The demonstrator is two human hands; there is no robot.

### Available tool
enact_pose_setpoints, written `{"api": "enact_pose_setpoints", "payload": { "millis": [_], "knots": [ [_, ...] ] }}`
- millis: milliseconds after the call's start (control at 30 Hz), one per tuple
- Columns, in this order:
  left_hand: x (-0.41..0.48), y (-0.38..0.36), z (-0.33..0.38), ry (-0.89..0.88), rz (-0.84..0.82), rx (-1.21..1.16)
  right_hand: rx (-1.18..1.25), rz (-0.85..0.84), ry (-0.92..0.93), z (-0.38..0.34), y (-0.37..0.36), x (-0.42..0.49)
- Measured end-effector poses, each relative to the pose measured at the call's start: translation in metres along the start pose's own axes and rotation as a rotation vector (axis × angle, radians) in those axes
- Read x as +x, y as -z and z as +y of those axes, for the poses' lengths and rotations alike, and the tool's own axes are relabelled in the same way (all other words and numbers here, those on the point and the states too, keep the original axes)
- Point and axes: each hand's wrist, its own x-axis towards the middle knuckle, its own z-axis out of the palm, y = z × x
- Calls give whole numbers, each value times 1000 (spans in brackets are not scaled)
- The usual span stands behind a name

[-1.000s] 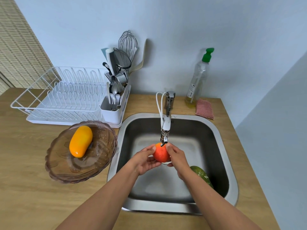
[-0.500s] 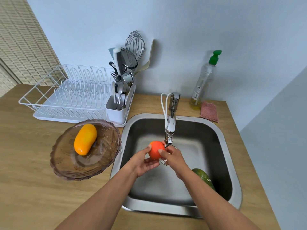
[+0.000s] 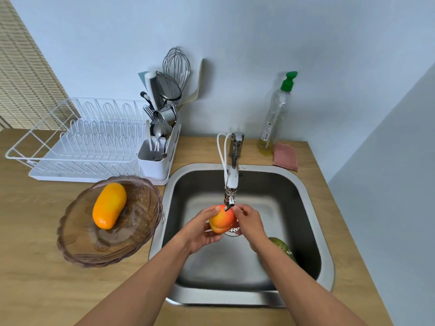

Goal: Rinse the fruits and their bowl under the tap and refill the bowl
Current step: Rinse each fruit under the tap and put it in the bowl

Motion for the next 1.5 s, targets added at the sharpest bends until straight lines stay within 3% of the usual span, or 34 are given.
{"api": "enact_pose_setpoints", "payload": {
  "millis": [167, 300, 633, 867, 1133, 1267, 1500],
  "knots": [
    [0, -6, 5, 66, 105, 114, -20, -99, 67, 1, 3, -8],
    [-4, -12, 7, 63, 88, 221, 3, -67, 20, 5, 4, -7],
    [-4, -10, 7, 122, -9, 29, 21, -72, -157, 3, 5, -3],
    [1, -8, 13, 98, 129, 190, 29, -108, -112, 3, -4, -6],
    [-3, -8, 11, 25, 5, 129, 0, -27, -240, 0, 2, -2],
    [-5, -12, 14, 20, -12, 93, 2, -18, -207, 1, 3, -3],
    [3, -13, 19, 33, 130, 46, 0, -119, -5, 3, -2, -10]
  ]
}}
